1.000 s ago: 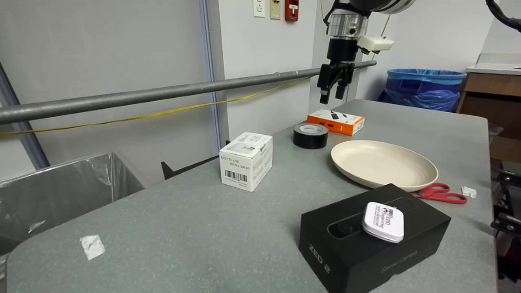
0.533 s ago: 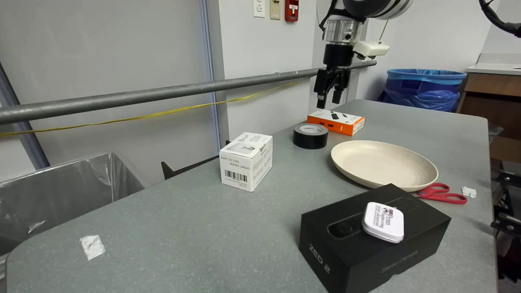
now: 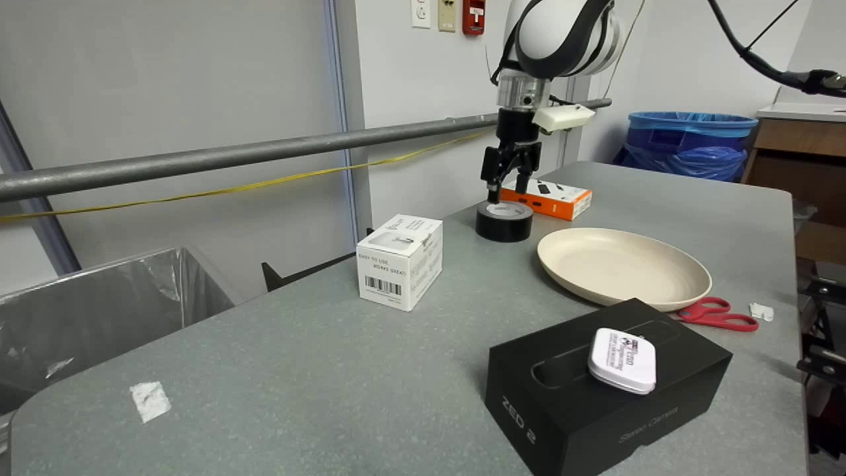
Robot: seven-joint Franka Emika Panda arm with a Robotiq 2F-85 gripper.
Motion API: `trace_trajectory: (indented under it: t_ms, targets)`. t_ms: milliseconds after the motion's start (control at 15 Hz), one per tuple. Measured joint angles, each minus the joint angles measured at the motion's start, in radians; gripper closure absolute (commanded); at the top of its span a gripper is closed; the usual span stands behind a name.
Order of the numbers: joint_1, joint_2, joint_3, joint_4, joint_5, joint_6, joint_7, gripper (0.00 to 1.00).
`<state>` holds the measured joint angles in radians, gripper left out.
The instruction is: Place the black tape on the white plate
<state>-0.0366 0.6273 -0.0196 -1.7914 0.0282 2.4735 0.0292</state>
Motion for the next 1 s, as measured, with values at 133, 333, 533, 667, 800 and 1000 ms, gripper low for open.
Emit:
trace_trajectory:
  t_ms: [133, 333, 533, 667, 800, 1000]
  targets:
    - [0.009, 0.059, -0.008, 0.057, -0.001, 0.000, 0.033, 0.00]
    - [0.031, 0.134, -0.031, 0.130, -0.004, -0.002, 0.082, 0.26]
    - [0.038, 0.192, -0.045, 0.192, -0.005, -0.008, 0.104, 0.49]
    - [0.039, 0.218, -0.048, 0.223, -0.005, -0.020, 0.111, 0.65]
    - [0.045, 0.223, -0.047, 0.241, -0.005, -0.040, 0.114, 0.81]
    - [0.055, 0.221, -0.047, 0.251, -0.005, -0.050, 0.116, 0.95]
